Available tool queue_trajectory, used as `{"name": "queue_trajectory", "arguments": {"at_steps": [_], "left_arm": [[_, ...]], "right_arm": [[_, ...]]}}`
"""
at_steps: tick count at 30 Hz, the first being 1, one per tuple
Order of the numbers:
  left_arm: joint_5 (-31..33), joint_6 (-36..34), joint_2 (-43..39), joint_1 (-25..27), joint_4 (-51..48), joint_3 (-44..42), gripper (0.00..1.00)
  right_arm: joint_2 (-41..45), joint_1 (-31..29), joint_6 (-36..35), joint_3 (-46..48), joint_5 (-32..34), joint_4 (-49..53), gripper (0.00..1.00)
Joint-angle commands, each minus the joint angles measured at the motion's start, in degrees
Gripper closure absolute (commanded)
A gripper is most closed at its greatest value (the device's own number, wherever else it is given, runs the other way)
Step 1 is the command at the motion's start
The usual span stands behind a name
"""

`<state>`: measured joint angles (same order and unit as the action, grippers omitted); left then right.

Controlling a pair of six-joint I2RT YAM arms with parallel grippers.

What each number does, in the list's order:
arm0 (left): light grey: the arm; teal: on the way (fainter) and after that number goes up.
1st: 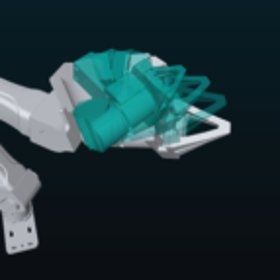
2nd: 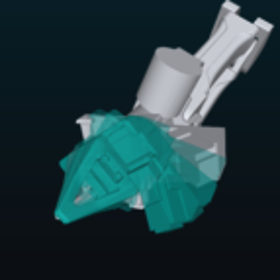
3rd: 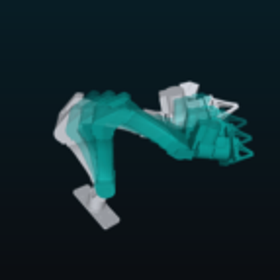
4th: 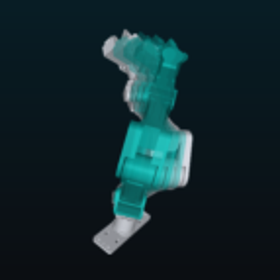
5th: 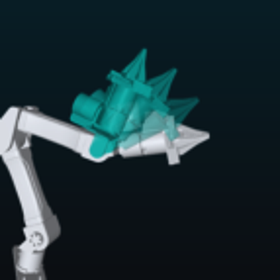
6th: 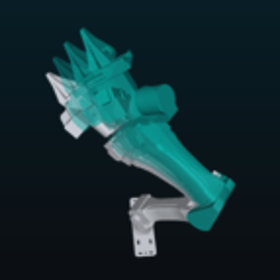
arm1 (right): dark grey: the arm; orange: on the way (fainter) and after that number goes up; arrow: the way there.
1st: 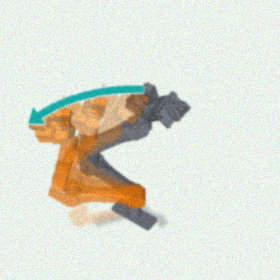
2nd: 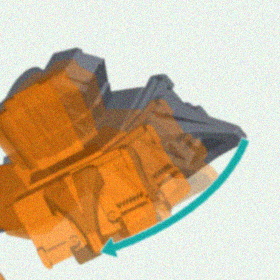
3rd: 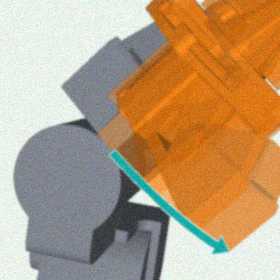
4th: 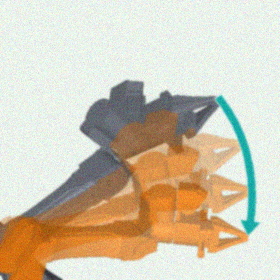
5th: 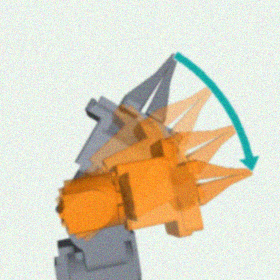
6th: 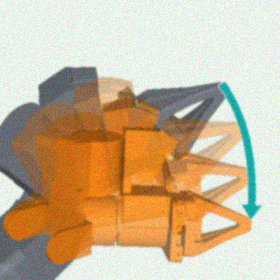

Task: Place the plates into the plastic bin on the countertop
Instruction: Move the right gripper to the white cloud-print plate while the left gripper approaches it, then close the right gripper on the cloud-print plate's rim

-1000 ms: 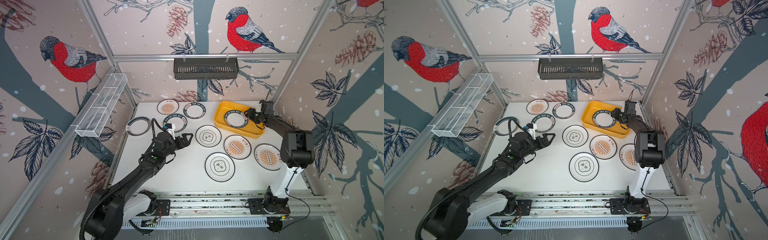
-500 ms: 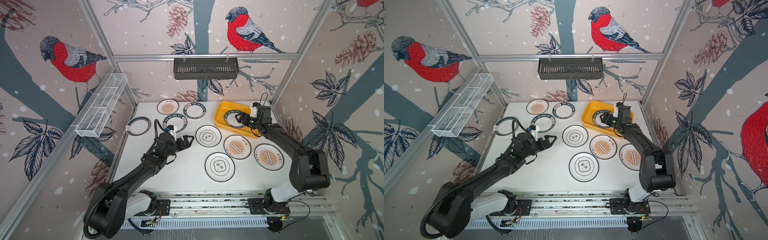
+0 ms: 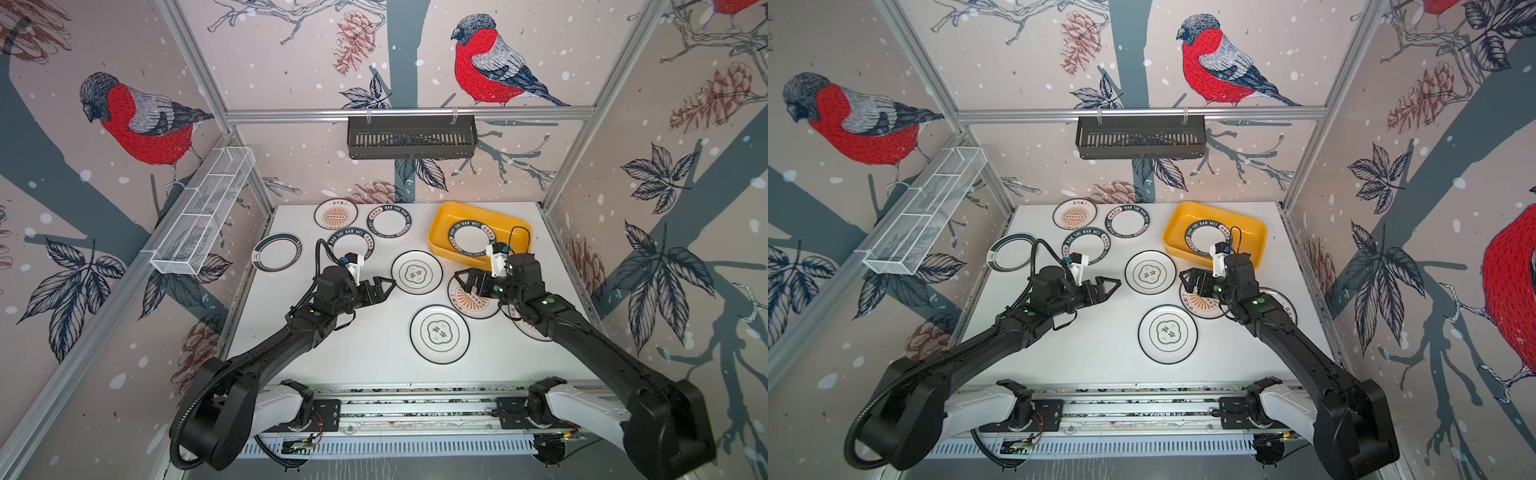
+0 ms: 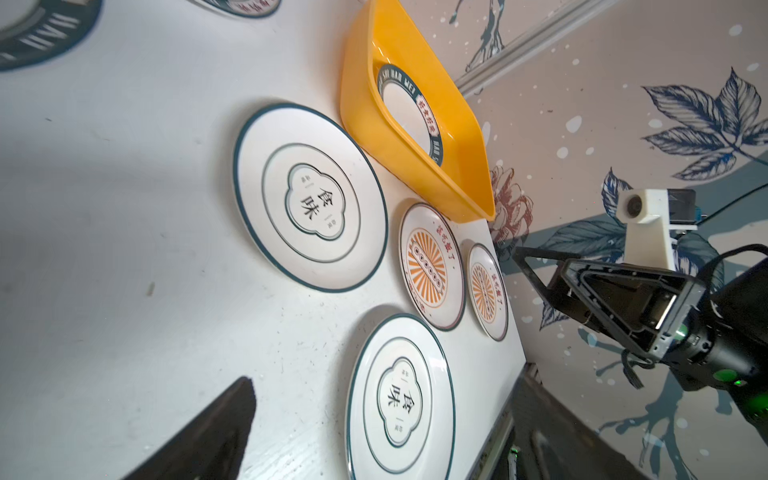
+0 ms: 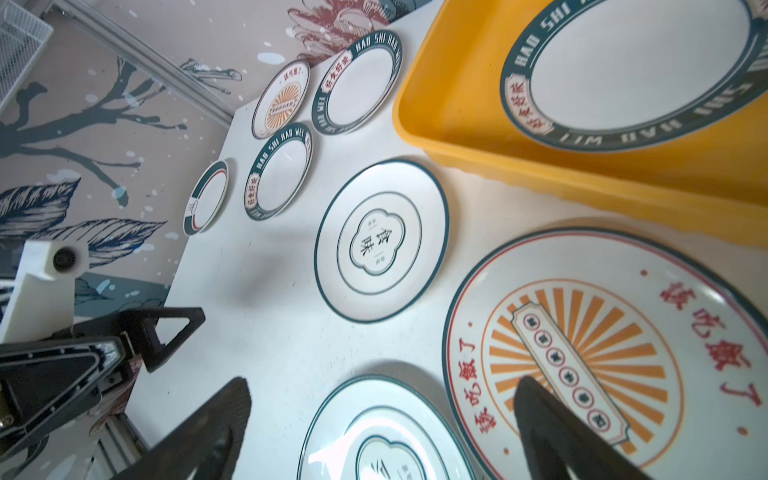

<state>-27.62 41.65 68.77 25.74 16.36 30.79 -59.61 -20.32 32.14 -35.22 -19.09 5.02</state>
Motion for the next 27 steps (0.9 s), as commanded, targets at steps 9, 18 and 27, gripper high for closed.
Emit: {"name": "queue_trajectory", "arguments": {"at_steps": [9,18,27], "left_arm": [[-2.92,-5.09,4.25,8.84,-1.16,1.47,0.04],[-0.08,-3.46,4.45,12.61,2.86,-0.28,0.04],[-0.41,-3.33,4.18,12.85,4.06,-0.91,0.04]], "right_arm": [[9.17,-4.37,6.18,10.47,0.28,8.00,0.02],[8.09,-5.51,6.37,14.36,-2.52,8.97,0.13],[6.07,-5.49,5.49,16.50,-3.12,7.31,0.22]]}}
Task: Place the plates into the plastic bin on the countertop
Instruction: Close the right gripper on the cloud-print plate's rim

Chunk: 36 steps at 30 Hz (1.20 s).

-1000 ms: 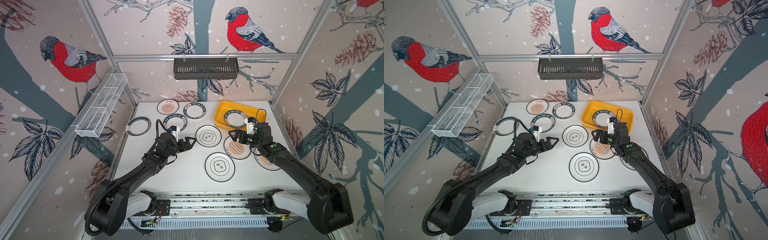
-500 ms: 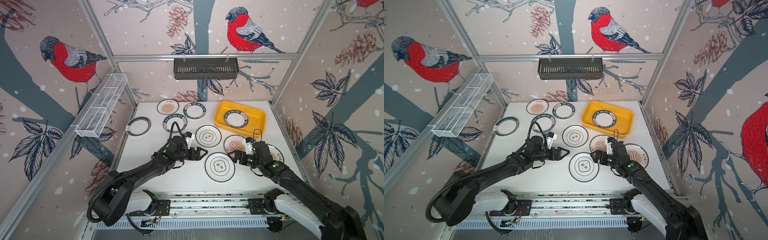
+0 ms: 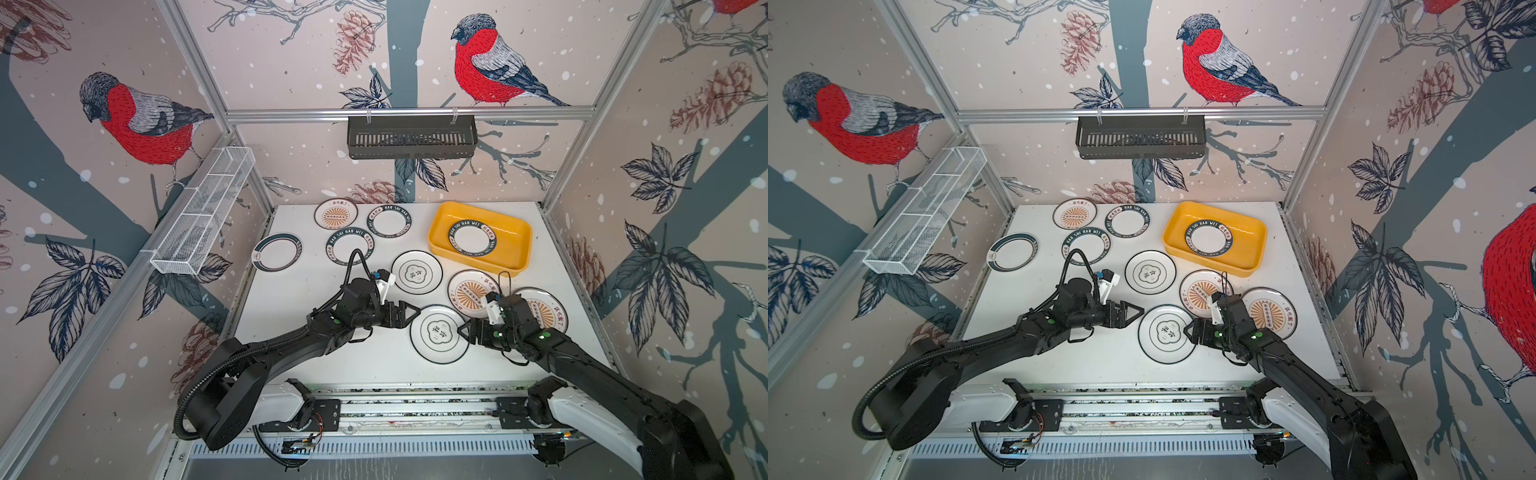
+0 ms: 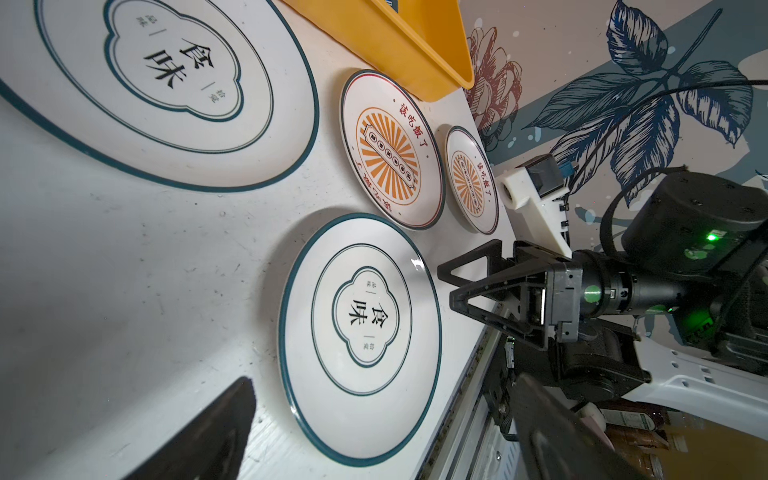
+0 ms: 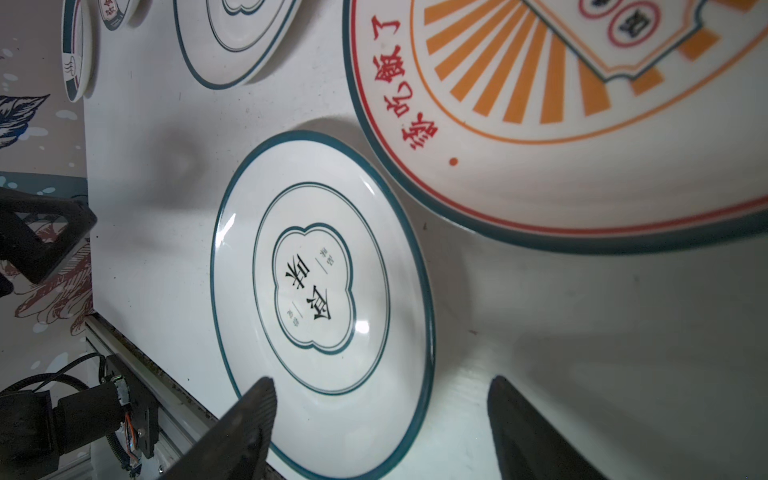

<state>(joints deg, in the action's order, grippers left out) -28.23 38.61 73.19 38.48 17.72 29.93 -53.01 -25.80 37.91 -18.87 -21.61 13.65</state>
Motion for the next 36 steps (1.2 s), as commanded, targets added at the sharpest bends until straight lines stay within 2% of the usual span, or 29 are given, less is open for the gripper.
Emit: {"name": "queue_trajectory", "arguments": {"at_steps": [1,7,13,24,36], "left_arm": [[0.24,-0.38,-0.24,0.15,2.82,0.01,0.04],[-0.09,-0.63,0.11,0.17,3.25,-0.06,0.04],[0.22,-0.90,-0.10,0.27,3.03,-0.25,0.04],[0.67,-0.61,0.20,0.37,3.52,-0.64,0.04],[1.72,-1.00,-0.37,0.37,2.75,-0.42,0.04]], "right_arm": [[-0.88,-0.03,-0.42,0.28,-0.85,-1.55,0.23],[-4.18,0.14,-1.29,0.88,-2.57,-3.07,0.39],[-6.72,0.75,-2.31,0.59,-3.85,-3.94,0.47],[-7.94,2.85,-1.28,1.03,-3.80,-5.74,0.79],[-6.50,5.27,0.33,2.88,-6.54,-9.22,0.91]]}}
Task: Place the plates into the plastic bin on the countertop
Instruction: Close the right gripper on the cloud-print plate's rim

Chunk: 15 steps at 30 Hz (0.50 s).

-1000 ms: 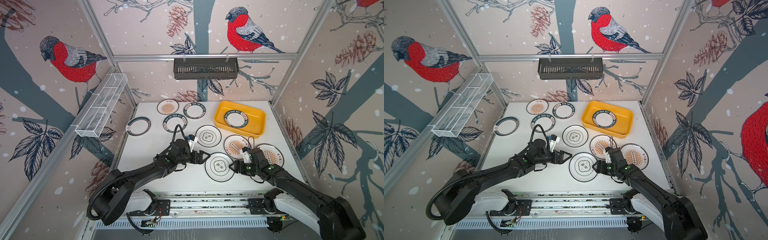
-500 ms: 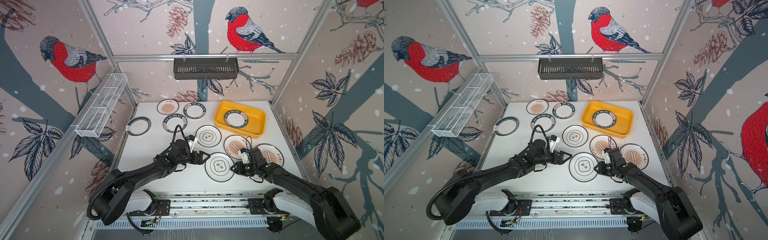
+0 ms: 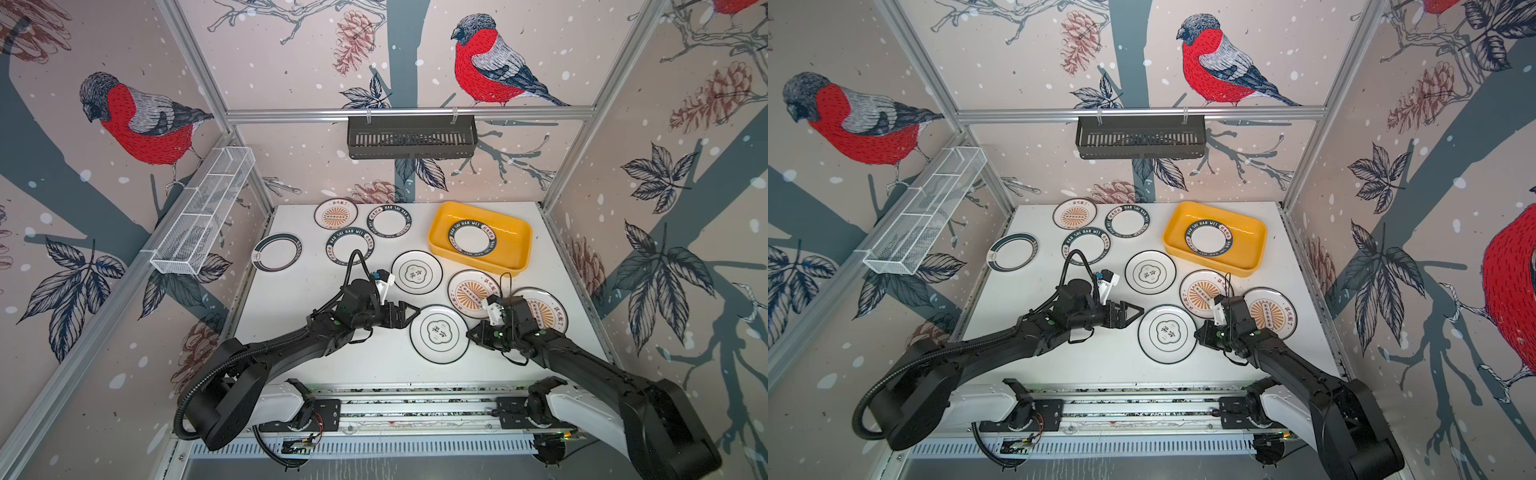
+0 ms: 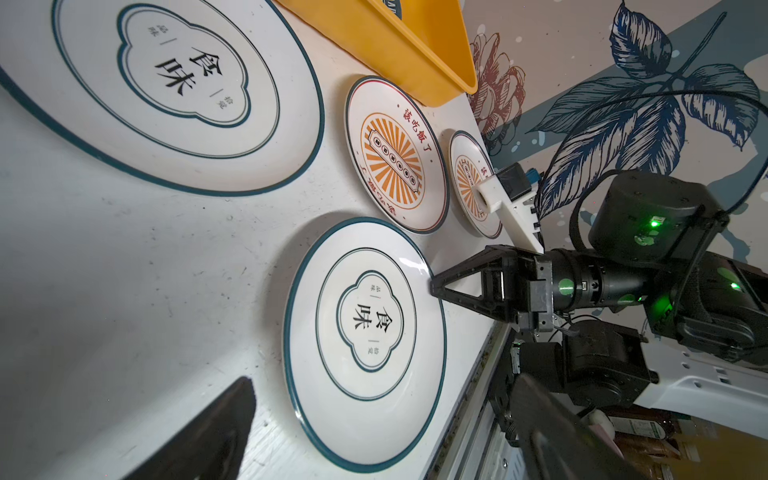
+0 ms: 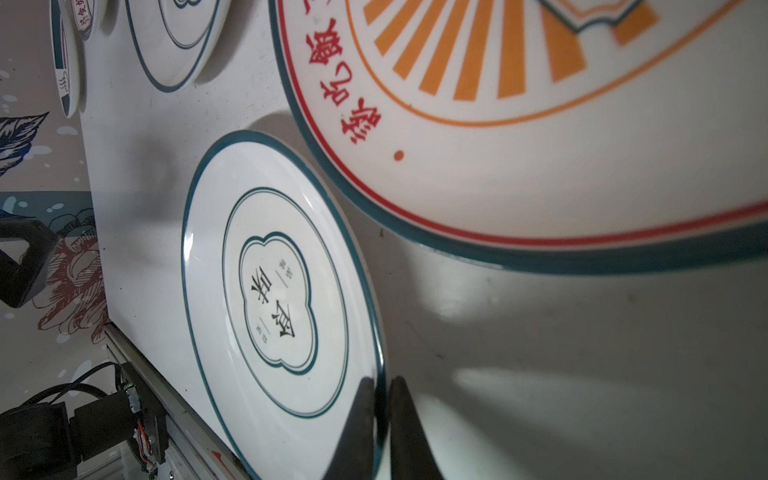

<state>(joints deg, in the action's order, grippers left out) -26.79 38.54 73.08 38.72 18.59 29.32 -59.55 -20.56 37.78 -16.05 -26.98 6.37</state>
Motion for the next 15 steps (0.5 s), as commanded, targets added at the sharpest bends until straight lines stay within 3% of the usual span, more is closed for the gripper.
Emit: {"name": "queue_trajectory", "arguments": {"at_steps": [1,15], "left_arm": [[0.31,-1.03,-0.28,0.13,1.75,0.28,0.04],[1.37,-2.68,0.90,0.13,1.44,2.18,0.04]], "right_arm": [[0.03,0.02,0.41,0.06,-1.06,-1.81,0.92],[1.92,0.02,-0.31,-5.66,-0.17,3.90,0.97]]}}
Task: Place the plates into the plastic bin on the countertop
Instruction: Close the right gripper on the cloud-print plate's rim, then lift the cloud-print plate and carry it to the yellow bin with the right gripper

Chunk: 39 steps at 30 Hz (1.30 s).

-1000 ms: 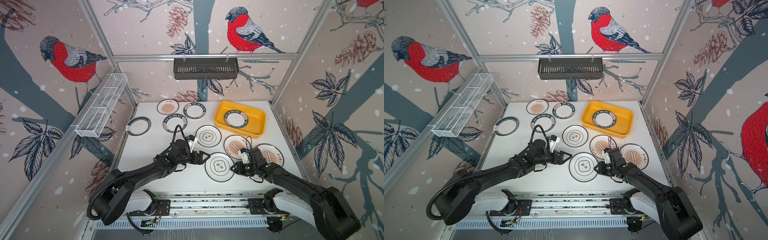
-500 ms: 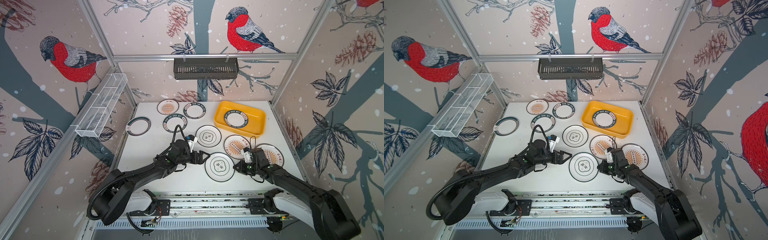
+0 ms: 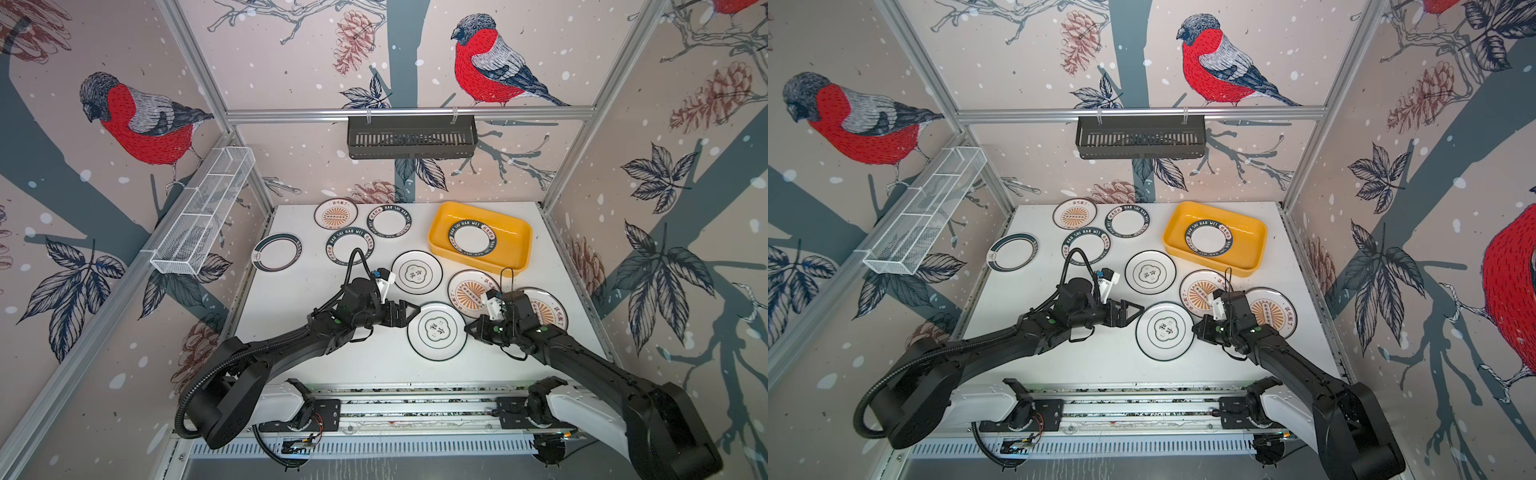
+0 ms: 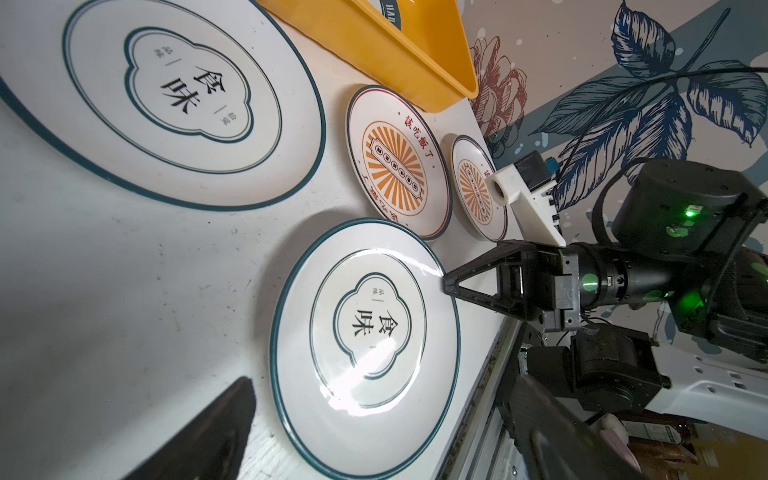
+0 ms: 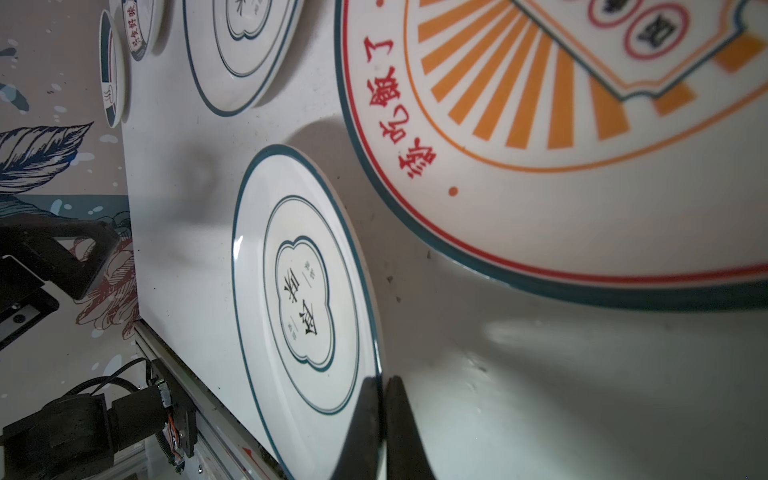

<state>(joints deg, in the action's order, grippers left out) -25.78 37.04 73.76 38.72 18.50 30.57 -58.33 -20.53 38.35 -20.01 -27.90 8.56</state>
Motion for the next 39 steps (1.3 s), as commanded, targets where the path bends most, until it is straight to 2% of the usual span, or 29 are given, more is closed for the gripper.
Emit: {"name": "queue_trajectory", "arguments": {"at_steps": [1,10,24,39], "left_arm": [[0.55,-1.19,0.16,0.13,1.46,1.15,0.04],[4.83,-1.43,-1.21,-2.36,0.96,3.79,0.04],[1.93,-1.58,4.55,-5.56,1.32,10.18,0.04],[-0.86,-2.95,10.49,-6.00,0.37,16.99,0.04]], "right_arm": [[1.00,-0.01,-0.98,-2.58,0.66,2.24,0.98],[1.21,2.70,-3.34,-11.85,-0.62,5.72,0.98],[-5.89,11.73,-4.54,-24.50,-6.17,0.02,0.99],[-19.78,20.98,-5.67,-35.21,-10.78,-3.58,0.99]]}}
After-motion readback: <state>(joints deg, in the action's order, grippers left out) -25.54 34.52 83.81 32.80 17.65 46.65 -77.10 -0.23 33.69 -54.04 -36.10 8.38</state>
